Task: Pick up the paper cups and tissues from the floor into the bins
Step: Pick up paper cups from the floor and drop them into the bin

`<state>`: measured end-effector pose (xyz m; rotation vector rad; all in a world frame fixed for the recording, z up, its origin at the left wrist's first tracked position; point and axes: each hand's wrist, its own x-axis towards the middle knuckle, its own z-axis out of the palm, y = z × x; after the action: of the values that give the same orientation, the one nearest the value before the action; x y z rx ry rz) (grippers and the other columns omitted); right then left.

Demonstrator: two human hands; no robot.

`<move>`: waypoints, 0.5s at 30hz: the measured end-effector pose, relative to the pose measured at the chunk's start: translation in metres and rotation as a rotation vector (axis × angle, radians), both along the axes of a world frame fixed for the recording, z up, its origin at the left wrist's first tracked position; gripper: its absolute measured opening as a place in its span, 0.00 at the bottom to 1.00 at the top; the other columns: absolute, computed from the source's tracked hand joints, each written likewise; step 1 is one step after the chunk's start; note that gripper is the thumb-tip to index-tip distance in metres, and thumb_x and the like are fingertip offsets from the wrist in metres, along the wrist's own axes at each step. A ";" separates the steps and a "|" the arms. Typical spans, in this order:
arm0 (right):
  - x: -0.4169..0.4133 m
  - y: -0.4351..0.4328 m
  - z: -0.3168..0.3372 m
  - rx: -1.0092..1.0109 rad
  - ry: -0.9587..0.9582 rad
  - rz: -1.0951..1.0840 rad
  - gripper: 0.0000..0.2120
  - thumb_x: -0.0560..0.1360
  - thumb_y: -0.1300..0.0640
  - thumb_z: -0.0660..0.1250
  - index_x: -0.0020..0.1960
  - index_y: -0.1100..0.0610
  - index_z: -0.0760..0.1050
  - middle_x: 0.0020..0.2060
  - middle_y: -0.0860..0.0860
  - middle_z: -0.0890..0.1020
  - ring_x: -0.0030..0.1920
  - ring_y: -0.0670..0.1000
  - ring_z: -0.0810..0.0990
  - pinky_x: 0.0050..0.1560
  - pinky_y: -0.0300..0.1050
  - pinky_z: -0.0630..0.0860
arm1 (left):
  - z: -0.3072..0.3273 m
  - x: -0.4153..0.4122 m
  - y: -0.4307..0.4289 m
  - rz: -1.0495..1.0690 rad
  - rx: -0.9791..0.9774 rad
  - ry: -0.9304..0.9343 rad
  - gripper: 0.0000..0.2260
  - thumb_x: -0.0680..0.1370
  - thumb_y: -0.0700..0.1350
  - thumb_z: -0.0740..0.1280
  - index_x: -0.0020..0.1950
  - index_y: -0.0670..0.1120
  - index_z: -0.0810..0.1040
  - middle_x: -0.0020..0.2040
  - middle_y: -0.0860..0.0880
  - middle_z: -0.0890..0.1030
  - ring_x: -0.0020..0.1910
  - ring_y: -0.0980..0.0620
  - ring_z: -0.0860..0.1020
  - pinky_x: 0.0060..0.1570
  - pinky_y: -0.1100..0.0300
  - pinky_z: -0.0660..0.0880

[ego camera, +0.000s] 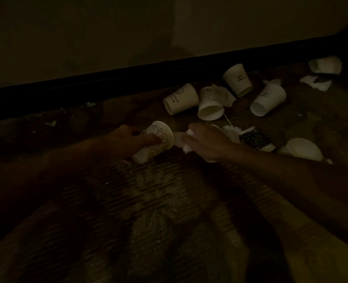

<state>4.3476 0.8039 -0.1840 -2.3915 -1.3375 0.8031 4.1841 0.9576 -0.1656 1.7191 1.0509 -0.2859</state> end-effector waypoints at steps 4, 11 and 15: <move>0.048 -0.031 0.007 0.081 -0.012 -0.184 0.15 0.82 0.54 0.59 0.51 0.66 0.77 0.50 0.60 0.79 0.51 0.58 0.78 0.46 0.44 0.71 | 0.006 0.017 -0.010 0.037 -0.029 -0.023 0.16 0.70 0.59 0.73 0.47 0.49 0.77 0.45 0.49 0.81 0.40 0.52 0.81 0.31 0.60 0.77; 0.098 -0.067 -0.003 -0.061 0.178 -0.373 0.15 0.81 0.49 0.61 0.38 0.56 0.73 0.36 0.49 0.76 0.37 0.47 0.74 0.43 0.42 0.70 | 0.004 0.042 -0.033 0.013 -0.073 -0.066 0.16 0.68 0.61 0.72 0.46 0.52 0.76 0.47 0.49 0.81 0.44 0.50 0.81 0.37 0.57 0.79; 0.101 -0.071 -0.013 -0.110 0.261 -0.361 0.14 0.80 0.49 0.62 0.45 0.59 0.76 0.36 0.53 0.77 0.35 0.48 0.75 0.34 0.40 0.69 | 0.006 0.050 -0.043 -0.003 -0.093 -0.070 0.19 0.64 0.62 0.71 0.46 0.50 0.76 0.46 0.49 0.80 0.43 0.50 0.81 0.37 0.58 0.79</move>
<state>4.4482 0.7332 -0.1965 -2.4048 -0.7525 1.0555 4.2345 0.9141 -0.1600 1.6358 0.9689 -0.2709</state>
